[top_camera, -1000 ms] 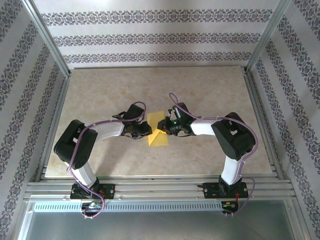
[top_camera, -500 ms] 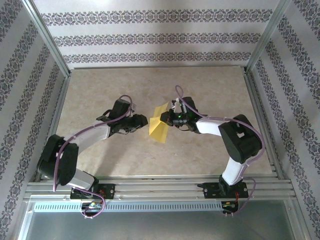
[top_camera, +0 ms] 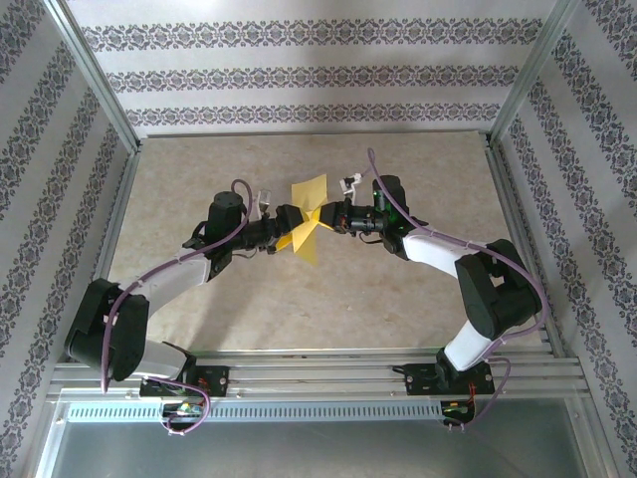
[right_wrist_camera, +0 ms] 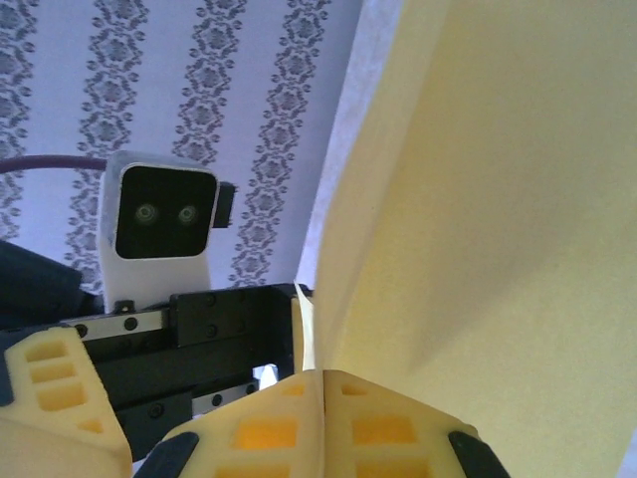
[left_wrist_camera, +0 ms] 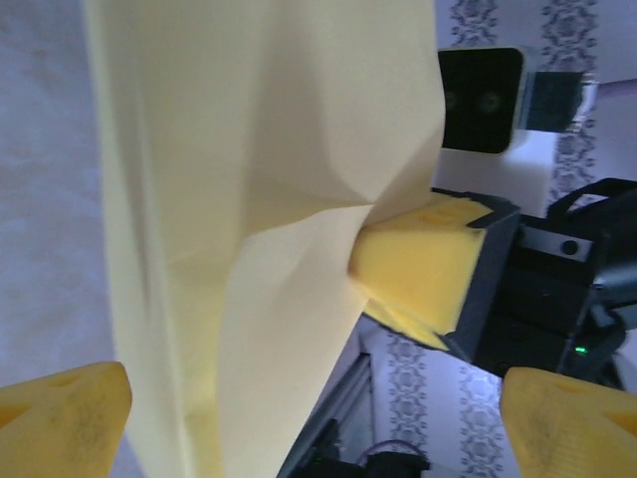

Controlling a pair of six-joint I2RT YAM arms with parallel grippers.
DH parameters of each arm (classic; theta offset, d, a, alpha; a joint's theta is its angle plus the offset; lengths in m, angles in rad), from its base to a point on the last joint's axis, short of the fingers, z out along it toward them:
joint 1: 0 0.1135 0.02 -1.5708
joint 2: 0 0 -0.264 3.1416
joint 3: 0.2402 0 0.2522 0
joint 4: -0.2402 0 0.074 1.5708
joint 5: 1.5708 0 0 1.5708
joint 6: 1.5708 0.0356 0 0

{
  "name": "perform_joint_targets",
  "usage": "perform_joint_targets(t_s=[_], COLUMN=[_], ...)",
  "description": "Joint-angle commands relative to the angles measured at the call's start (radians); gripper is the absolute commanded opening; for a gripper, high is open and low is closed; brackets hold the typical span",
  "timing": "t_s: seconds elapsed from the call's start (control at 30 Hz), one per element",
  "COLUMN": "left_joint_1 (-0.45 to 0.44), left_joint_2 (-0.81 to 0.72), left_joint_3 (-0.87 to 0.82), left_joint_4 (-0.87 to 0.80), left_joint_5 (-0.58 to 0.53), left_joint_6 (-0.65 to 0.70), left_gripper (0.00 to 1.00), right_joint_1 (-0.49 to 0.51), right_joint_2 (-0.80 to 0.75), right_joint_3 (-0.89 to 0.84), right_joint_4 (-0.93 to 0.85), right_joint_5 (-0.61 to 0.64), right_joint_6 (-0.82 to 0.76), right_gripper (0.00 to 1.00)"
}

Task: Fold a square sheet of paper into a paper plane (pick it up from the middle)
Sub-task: Turn over the paper at the center of the table.

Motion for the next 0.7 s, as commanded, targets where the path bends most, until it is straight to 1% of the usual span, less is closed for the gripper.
perform_joint_targets(t_s=[0.0, 0.1, 0.2, 0.3, 0.67], left_joint_1=[0.002, 0.002, 0.002, 0.007, 0.025], left_joint_2=[0.036, 0.06, 0.068, 0.067, 0.065], left_joint_3=[-0.016, -0.011, -0.015, -0.019, -0.044], left_joint_4=[0.147, 0.183, 0.217, 0.222, 0.226], left_joint_5=[0.061, 0.081, 0.085, 0.089, 0.088], left_joint_6=[-0.075, -0.099, -0.116, -0.111, -0.108], left_gripper=[0.9, 0.8, 0.65, 0.53, 0.29], right_joint_1=[-0.003, -0.004, -0.008, -0.017, -0.029], right_joint_2=[0.01, 0.02, 0.027, 0.033, 0.054], right_joint_3=[0.016, 0.008, -0.002, -0.016, -0.035], right_joint_4=[0.113, 0.144, 0.151, 0.158, 0.171], right_joint_5=[-0.06, -0.069, -0.07, -0.068, -0.074], right_joint_6=[0.066, 0.089, 0.089, 0.09, 0.084], right_gripper=[0.0, 0.0, 0.0, 0.0, 0.0])
